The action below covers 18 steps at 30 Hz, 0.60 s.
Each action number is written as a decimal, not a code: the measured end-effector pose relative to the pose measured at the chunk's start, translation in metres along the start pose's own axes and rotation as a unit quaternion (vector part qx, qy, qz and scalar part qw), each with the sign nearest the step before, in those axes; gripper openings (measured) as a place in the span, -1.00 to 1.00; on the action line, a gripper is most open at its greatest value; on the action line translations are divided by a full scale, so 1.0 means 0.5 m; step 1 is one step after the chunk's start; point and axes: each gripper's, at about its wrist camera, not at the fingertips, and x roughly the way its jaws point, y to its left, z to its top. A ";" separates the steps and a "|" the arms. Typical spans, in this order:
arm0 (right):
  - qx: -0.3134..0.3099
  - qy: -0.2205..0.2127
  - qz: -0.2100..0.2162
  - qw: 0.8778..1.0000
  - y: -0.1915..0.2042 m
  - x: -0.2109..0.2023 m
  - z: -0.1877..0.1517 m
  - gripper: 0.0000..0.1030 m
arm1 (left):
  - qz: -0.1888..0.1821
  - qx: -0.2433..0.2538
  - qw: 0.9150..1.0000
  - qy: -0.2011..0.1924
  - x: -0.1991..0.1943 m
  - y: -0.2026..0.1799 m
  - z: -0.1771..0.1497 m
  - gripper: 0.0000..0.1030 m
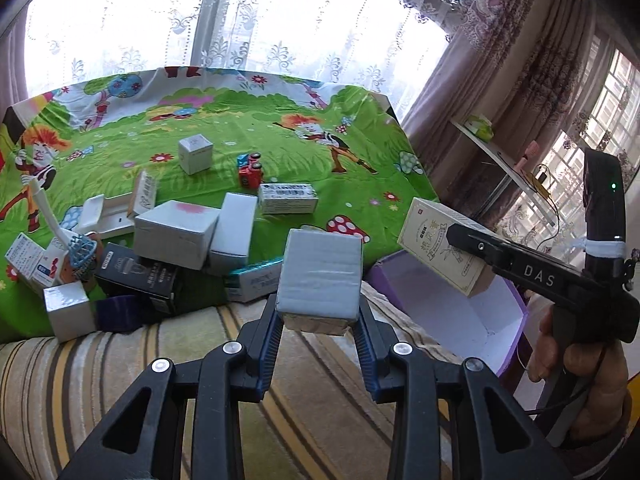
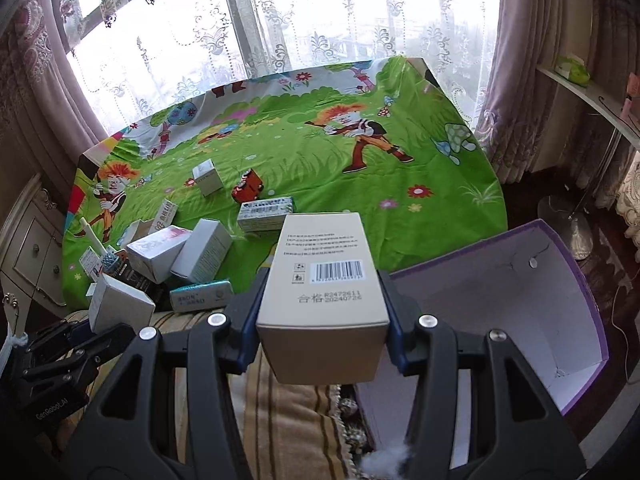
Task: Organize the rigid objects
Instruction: 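Carry both boxes over the purple box and open both tools to drop them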
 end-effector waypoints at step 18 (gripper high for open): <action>0.073 0.001 -0.071 0.995 -0.201 -0.048 -0.095 0.08 | -0.119 0.106 0.985 0.065 0.086 -0.221 -0.019 -0.21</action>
